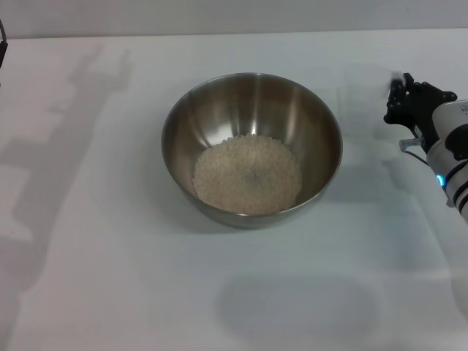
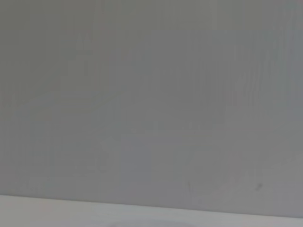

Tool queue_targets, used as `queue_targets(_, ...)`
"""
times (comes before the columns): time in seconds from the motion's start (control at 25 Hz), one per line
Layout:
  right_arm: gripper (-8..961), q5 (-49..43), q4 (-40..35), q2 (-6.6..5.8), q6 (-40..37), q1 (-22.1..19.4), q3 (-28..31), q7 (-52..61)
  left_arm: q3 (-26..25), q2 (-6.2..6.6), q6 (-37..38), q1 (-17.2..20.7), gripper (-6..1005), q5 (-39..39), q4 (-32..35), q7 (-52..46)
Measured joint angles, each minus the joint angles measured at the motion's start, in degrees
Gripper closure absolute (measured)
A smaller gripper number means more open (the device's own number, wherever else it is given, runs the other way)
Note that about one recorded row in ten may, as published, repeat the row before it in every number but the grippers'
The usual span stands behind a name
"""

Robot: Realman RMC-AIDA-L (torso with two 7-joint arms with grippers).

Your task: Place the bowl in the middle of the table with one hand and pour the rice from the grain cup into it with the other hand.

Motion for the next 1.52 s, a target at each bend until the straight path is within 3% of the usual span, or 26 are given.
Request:
queue_targets(0.52,835,-0.24,-0.81,-0.04,0.06,-0.64,-0.29,0.03,0.0,-0.04,0.66,0.05,467,0.0,-0.08,-0.2)
queue_targets(0.64,718,-0.24,-1.17,0.01,-0.02,-1.07,-1.45,0.09,0.0,-0.11,0.76,0.12,467,0.0,-0.09,-0.27)
queue_targets(1.0,653,-0.4,-0.61,0.16,-3.54,-3.82,-5.28,0.17,0.0,-0.14,1.17,0.41,467,0.0,-0.09,-0.29)
queue_targets(1.12,637,-0.52,-0.12,0.21,-8.5,-6.66,-8.37,0.18,0.0,-0.01,1.26,0.59,467,0.0,-0.09,-0.27)
queue_targets(1.16,633,-0.64,0.25,0.18,-14.27,-9.44,-9.51,0.18,0.0,-0.01,1.26,0.59,467,0.0,-0.09,-0.27)
queue_targets(1.2,629,-0.64,0.25,0.18,-14.27,-9.44,-9.51,0.18,0.0,-0.01,1.26,0.59,467,0.0,-0.09,-0.27)
queue_targets(1.36,620,-0.44,-0.12,-0.02,-29.15,-14.47,-8.43,1.17,-0.03,-0.19,1.02,1.24,467,0.01,0.42,0.55)
queue_targets(1.44,620,-0.22,-3.97,-0.41,-36.27,-13.02,-5.02,6.82,-0.08,-0.22,0.97,1.3,467,-0.01,0.64,0.55)
queue_targets(1.52,620,-0.23,-6.11,-0.49,-37.3,-11.59,-4.26,9.54,-0.25,-0.41,0.95,1.39,467,0.01,1.29,0.56)
